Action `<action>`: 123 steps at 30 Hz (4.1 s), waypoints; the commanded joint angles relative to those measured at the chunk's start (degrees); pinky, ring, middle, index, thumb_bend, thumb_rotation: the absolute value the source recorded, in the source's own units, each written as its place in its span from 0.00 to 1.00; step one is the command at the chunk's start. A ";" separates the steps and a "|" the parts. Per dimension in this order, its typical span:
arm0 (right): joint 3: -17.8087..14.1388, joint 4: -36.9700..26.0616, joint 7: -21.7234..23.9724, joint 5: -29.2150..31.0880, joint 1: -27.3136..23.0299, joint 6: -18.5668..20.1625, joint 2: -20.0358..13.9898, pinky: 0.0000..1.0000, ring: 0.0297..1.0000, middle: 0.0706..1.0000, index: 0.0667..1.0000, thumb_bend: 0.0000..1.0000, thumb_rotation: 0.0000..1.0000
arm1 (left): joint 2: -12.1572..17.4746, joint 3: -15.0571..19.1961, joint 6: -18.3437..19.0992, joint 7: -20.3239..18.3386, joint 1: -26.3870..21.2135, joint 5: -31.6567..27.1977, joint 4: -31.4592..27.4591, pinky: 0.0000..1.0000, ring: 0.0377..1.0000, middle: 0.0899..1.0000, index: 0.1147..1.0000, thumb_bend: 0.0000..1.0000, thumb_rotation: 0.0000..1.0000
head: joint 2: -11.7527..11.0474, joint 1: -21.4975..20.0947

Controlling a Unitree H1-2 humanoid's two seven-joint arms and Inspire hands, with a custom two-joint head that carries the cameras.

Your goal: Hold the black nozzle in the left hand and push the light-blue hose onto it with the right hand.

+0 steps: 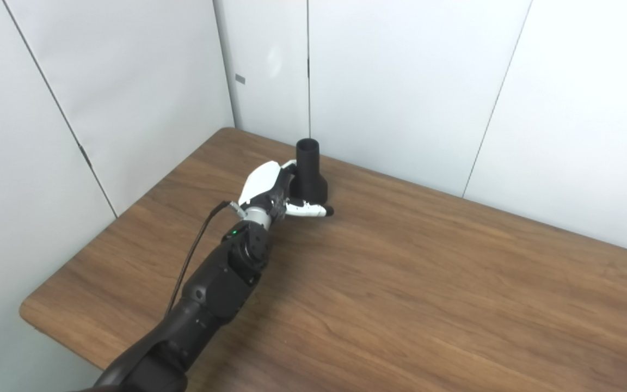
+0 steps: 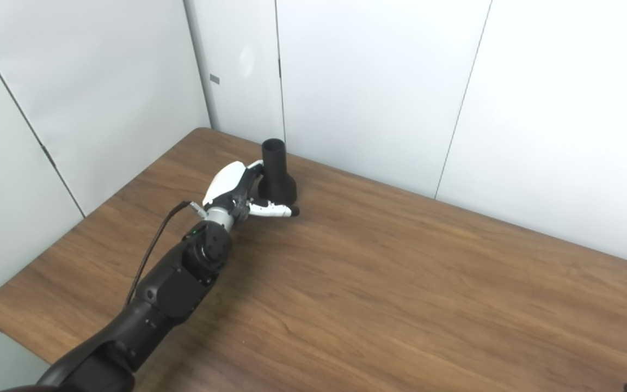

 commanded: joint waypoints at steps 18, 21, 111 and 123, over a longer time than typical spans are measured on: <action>-1.37 -4.60 0.74 1.43 0.84 0.52 -1.56 0.37 0.53 0.64 0.62 0.41 0.71 | -3.92 -1.59 -5.51 -2.27 1.19 -2.22 8.04 0.44 0.57 0.78 0.84 1.00 0.19 | 0.79 -1.18; -1.45 -5.81 1.11 1.28 1.35 1.90 -1.53 0.39 0.55 0.64 0.62 0.40 0.70 | -4.00 -2.04 -5.59 -1.69 1.09 -1.73 9.25 0.51 0.66 0.77 0.84 1.00 0.21 | 0.93 -1.38; -5.90 -21.73 1.62 -8.41 2.62 12.09 2.71 0.38 0.52 0.58 0.58 0.36 0.20 | 1.83 -20.63 -37.93 15.64 8.29 14.05 15.62 0.09 0.10 0.12 0.42 0.52 0.04 | 3.06 -26.32; -11.00 -24.45 -2.89 -10.57 -0.15 17.78 4.85 0.37 0.52 0.58 0.58 0.52 0.01 | -0.48 -25.24 -46.24 13.92 8.66 17.72 10.32 0.20 0.26 0.34 0.43 0.52 0.01 | 1.86 -32.46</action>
